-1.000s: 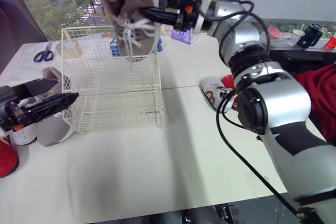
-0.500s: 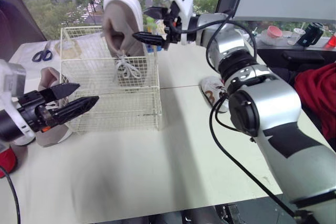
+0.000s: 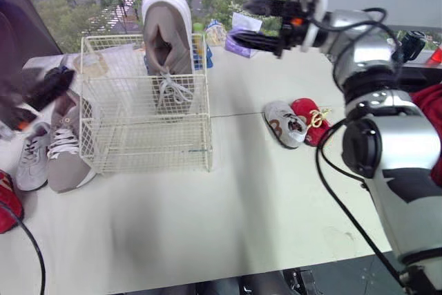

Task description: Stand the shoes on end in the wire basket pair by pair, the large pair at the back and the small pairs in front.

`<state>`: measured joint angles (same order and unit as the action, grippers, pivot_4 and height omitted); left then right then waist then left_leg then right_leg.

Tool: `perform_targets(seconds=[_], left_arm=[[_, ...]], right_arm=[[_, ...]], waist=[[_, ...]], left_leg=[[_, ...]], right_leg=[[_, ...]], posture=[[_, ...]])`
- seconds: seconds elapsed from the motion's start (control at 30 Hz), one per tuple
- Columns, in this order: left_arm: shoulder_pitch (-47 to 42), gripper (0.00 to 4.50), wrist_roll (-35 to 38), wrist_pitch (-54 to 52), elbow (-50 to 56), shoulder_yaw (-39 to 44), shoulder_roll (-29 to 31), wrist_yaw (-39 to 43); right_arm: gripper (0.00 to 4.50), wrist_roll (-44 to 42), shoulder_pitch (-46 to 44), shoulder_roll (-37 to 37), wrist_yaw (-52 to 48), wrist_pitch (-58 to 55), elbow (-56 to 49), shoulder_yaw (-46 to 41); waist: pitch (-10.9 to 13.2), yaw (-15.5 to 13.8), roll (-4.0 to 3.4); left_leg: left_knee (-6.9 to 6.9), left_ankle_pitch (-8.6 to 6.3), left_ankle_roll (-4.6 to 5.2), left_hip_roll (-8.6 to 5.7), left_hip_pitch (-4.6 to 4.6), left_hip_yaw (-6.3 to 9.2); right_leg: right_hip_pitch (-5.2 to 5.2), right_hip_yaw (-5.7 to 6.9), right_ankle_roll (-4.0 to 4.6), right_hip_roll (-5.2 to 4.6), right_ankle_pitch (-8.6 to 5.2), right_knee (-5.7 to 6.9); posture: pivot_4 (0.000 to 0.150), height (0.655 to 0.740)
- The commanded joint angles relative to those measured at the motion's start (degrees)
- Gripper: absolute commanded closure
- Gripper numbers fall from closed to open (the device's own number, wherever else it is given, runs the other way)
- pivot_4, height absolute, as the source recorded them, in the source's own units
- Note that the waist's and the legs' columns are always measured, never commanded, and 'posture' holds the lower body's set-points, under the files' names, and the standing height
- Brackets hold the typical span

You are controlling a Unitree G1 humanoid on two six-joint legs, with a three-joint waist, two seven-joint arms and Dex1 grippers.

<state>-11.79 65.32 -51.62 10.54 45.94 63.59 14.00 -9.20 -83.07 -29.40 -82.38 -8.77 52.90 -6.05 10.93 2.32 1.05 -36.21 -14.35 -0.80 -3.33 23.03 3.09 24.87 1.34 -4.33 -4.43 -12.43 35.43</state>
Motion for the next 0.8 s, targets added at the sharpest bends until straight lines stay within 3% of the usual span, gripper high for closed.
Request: perform_targets(seconds=[0.03,0.13,0.23,0.33,0.47,0.63,0.8], left_arm=[[0.14,0.0,-5.78,-6.99,-3.83,-5.03,7.48,-0.43],[-7.84,0.0,-11.14,-7.5,-10.9,-14.92,8.4,-1.98],[-17.45,0.0,-19.32,-5.9,-18.9,-25.57,7.65,-0.88],[-28.44,0.0,-29.43,-1.89,-29.7,-36.55,5.67,3.39],[-41.96,0.0,-41.48,3.92,-45.12,-46.83,1.52,9.65],[-53.89,0.0,-52.22,11.29,-63.7,-51.47,-4.35,13.08],[-59.52,0.0,-59.03,17.4,-76.54,-52.29,-8.9,14.46]], right_arm=[[0.07,-9.12,7.97,-3.92,-7.19,-19.45,-31.48,4.83],[0.07,-15.4,17.5,-7.02,-6.28,-30.45,-54.97,8.99],[0.07,-16.34,23.31,-6.58,-0.64,-33.42,-65.87,11.27],[0.07,-7.95,28.76,-8.61,4.49,-26.21,-69.73,16.54],[0.07,-9.42,31.06,-9.67,8.67,-29.25,-74.89,16.3],[0.07,-11.88,30.89,-10.54,15.92,-37.88,-78.14,13.56],[0.07,-14.78,27.64,-12.72,20.8,-47.52,-79.77,11.42]], waist=[[0.0,-0.01,-0.02],[-0.03,-0.15,-0.07],[-0.06,-0.25,0.02],[-0.12,-0.95,0.15],[-0.11,-1.91,0.19],[-0.17,-1.89,0.39],[-0.17,-1.71,0.4]], left_leg=[[0.0,-0.05,0.08,0.0,0.02,0.02],[0.0,-0.1,0.17,-0.01,-0.01,-0.01],[-0.09,-0.04,0.06,0.02,-0.05,0.02],[-0.32,-0.03,0.03,-0.01,-0.18,0.01],[-0.81,-0.09,0.15,-0.01,-0.12,0.01],[-1.05,-0.17,0.29,-0.05,0.06,0.04],[-1.12,-0.19,0.35,-0.08,0.25,0.03]], right_leg=[[0.01,0.0,0.0,0.01,0.0,-0.01],[0.0,0.0,-0.01,-0.01,-0.01,0.0],[-0.02,0.07,-0.02,0.0,0.0,0.14],[-0.17,0.17,-0.03,-0.03,0.0,0.35],[-0.27,0.25,-0.03,0.12,0.0,0.54],[-0.25,0.31,-0.05,0.06,0.01,0.56],[-0.08,0.32,-0.06,-0.08,0.01,0.6]], posture=[[0.15,0.74],[0.15,0.74],[0.15,0.74],[0.15,0.74],[0.15,0.74],[0.15,0.74],[0.15,0.74]])
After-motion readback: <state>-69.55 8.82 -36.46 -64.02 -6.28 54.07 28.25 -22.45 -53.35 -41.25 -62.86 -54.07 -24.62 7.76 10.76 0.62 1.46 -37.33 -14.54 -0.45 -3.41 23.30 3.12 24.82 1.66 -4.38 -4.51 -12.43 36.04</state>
